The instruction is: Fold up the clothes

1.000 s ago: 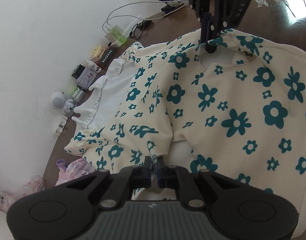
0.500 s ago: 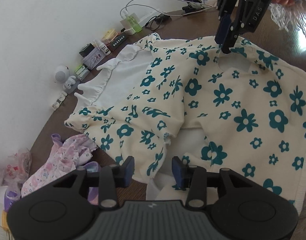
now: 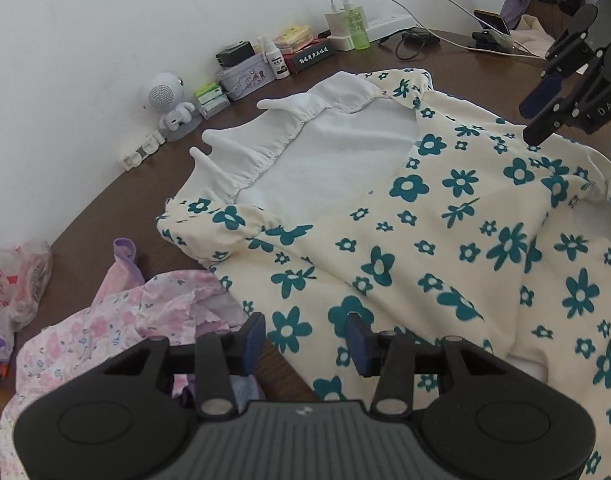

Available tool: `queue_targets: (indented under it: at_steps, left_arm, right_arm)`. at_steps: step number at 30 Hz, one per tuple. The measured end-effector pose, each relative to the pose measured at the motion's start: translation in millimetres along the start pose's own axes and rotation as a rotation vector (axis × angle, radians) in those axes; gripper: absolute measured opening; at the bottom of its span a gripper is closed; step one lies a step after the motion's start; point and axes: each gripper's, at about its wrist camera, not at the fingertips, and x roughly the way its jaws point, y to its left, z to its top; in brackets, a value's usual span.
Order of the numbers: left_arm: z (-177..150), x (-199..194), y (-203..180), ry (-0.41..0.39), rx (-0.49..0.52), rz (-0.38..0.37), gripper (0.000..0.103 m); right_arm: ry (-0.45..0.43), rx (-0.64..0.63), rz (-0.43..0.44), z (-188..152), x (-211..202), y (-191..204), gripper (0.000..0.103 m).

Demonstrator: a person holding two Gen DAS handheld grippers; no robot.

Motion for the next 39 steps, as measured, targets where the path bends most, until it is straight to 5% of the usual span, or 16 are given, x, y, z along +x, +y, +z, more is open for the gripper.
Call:
queue_targets:
  at_steps: [4, 5, 13, 18, 20, 22, 25, 28, 36, 39]
  left_arm:
    - [2.3, 20.3, 6.0, 0.031, -0.005, -0.044, 0.002]
    - [0.3, 19.5, 6.4, 0.029, 0.005, -0.044, 0.001]
    - [-19.8, 16.5, 22.4, 0.079, -0.001, 0.065, 0.0]
    - [-13.9, 5.2, 34.5, 0.042, -0.16, -0.052, 0.009]
    - [-9.7, 5.6, 28.7, 0.053, -0.161, -0.087, 0.034]
    - [-5.6, 5.9, 23.0, 0.063, -0.162, -0.122, 0.037]
    - [-4.4, 11.0, 11.6, 0.082, -0.118, -0.102, 0.036]
    - [-4.9, 12.9, 10.2, 0.081, -0.117, -0.139, 0.0]
    - [-15.5, 6.1, 14.5, 0.084, -0.166, -0.068, 0.0]
    - [-15.2, -7.9, 14.9, 0.049, -0.211, -0.055, 0.009]
  right_arm:
    - [0.025, 0.0, 0.001, 4.2, 14.0, -2.7, 0.033]
    - [0.031, 0.0, 0.001, 4.9, 17.4, -3.4, 0.033]
    - [0.046, 0.008, 0.006, -2.0, 24.7, -8.2, 0.027]
    - [0.025, 0.006, 0.016, -3.3, 18.1, -3.2, 0.028]
    - [0.017, 0.005, 0.02, -3.8, 15.4, -1.2, 0.029]
    - [0.008, 0.004, 0.025, -4.4, 12.8, 0.8, 0.03]
    - [0.004, 0.001, 0.025, -7.9, 10.7, 3.2, 0.031]
    - [0.007, -0.004, 0.02, -13.7, 10.2, 4.9, 0.032]
    - [0.006, -0.005, 0.014, -29.3, 8.5, 4.8, 0.032]
    - [-0.008, 0.013, 0.016, -31.3, 3.9, 0.7, 0.032]
